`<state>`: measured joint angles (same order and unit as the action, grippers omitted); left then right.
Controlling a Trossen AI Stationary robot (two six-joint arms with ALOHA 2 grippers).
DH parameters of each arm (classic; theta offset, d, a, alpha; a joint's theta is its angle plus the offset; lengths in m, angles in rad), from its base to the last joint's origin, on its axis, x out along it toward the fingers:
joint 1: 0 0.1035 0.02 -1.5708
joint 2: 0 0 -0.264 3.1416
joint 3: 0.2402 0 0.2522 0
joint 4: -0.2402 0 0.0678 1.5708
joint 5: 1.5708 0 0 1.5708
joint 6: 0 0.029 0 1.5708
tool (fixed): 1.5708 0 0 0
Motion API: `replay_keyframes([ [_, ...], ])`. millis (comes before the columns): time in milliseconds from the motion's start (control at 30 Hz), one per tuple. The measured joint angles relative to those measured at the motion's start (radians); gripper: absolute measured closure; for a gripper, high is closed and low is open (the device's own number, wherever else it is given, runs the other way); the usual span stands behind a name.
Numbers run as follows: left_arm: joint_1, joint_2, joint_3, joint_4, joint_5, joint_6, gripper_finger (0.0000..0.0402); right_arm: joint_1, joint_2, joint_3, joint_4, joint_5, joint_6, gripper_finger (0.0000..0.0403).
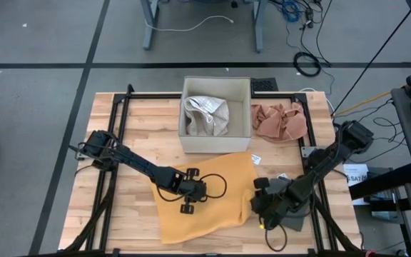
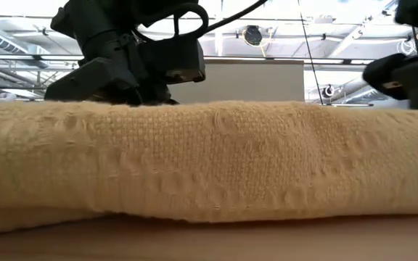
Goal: Fold towel
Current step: Fold the yellow towel
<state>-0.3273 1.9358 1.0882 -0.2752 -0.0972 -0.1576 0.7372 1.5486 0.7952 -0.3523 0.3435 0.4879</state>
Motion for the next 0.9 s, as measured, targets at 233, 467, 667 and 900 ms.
replay_keyframes([
  [233, 0.0, -0.001, 0.0, 0.0, 0.0, 0.011, 0.0298, -0.067, 0.0, 0.0, -0.022, -0.01, -0.062, 0.0262],
  [467, -0.006, -0.082, -0.007, -0.055, 0.006, 0.011, 0.0298, -0.116, 0.0, 0.0, -0.112, -0.064, -0.064, 0.0262],
  [667, -0.057, -0.186, -0.005, -0.039, 0.025, 0.01, 0.0298, -0.158, 0.0, 0.0, -0.132, -0.095, -0.093, 0.0264],
  [900, -0.182, -0.249, -0.003, -0.011, 0.127, -0.066, 0.0298, -0.213, 0.0, 0.0, -0.139, -0.169, -0.132, 0.0294],
])
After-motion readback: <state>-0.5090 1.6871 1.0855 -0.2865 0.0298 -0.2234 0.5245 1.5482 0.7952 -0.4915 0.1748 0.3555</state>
